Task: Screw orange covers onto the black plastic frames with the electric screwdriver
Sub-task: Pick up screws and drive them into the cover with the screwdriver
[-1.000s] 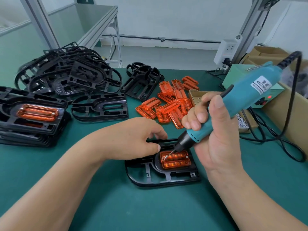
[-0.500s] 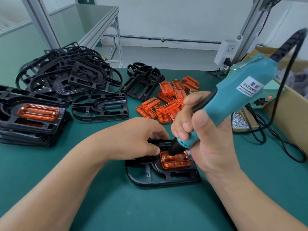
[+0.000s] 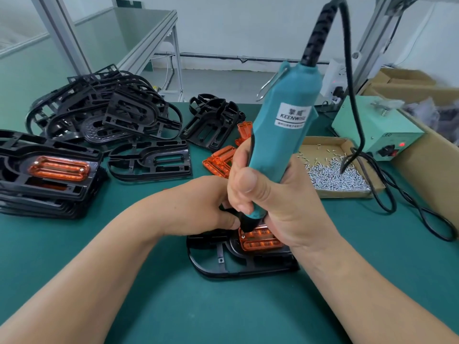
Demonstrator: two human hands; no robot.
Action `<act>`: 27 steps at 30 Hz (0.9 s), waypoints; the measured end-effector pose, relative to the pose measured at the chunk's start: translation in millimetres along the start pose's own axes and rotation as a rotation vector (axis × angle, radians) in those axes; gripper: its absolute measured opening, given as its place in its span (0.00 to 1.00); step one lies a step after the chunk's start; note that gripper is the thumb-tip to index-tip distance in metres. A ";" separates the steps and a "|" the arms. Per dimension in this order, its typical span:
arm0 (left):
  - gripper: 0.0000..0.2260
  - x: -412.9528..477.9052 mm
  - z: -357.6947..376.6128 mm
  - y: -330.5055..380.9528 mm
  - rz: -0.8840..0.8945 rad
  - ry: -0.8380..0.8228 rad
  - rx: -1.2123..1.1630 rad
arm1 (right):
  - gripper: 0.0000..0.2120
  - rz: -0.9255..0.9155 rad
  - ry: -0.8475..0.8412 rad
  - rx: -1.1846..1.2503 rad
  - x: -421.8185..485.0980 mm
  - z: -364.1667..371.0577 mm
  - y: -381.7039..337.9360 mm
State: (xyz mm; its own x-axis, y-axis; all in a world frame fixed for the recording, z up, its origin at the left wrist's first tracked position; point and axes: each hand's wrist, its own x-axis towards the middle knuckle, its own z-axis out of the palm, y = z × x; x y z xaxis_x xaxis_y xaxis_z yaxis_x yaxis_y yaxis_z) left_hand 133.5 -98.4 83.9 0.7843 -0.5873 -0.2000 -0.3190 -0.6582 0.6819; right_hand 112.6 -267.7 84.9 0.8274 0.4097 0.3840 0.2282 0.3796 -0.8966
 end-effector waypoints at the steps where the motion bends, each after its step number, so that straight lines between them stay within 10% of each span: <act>1: 0.09 0.1 -0.1 0.0 0.003 -0.002 -0.008 | 0.13 -0.002 -0.002 0.006 0.3 -0.3 0.2; 27: 0.23 1.0 -1.3 0.5 0.068 -0.020 -0.002 | 0.25 -0.108 0.242 0.078 -4.9 -0.6 -6.8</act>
State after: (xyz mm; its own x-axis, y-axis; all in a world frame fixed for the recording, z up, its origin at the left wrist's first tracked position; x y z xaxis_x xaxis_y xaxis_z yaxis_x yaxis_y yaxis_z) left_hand 134.8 -98.7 84.9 0.7498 -0.6403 -0.1669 -0.3702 -0.6150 0.6962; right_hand 107.3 -272.8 88.9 0.9010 0.1573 0.4043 0.2892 0.4769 -0.8300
